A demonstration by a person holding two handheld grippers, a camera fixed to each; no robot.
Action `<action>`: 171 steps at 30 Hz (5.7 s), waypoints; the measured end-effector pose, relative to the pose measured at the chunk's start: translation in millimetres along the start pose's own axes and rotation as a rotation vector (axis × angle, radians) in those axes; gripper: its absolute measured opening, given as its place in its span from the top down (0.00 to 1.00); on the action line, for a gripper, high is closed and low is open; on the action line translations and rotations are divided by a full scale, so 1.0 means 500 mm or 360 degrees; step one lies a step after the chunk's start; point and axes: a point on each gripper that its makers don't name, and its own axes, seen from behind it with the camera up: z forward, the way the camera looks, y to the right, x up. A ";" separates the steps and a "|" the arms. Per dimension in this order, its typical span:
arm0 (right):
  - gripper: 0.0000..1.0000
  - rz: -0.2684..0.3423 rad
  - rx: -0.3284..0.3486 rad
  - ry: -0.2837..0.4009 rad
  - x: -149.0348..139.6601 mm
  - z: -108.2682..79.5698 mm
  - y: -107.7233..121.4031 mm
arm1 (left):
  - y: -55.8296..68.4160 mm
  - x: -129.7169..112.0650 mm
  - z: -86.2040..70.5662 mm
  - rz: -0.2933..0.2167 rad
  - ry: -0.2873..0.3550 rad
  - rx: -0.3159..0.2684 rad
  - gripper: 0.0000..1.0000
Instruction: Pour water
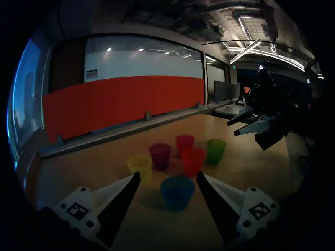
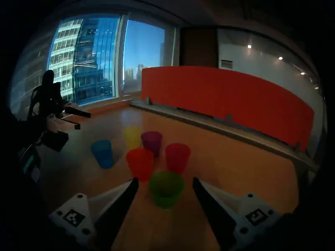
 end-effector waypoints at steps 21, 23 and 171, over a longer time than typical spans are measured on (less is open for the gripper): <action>0.00 0.0003 0.0024 -0.0215 -0.104 0.082 -0.007 | 0.035 -0.169 0.058 0.0063 -0.0372 -0.0158 0.00; 0.00 0.0009 0.0023 -0.0229 -0.109 0.088 -0.006 | 0.036 -0.175 0.065 0.0067 -0.0390 -0.0172 0.00; 0.13 -0.0061 0.0336 0.0396 0.256 0.029 -0.288 | 0.001 0.238 -0.043 0.0342 0.0232 0.0184 0.15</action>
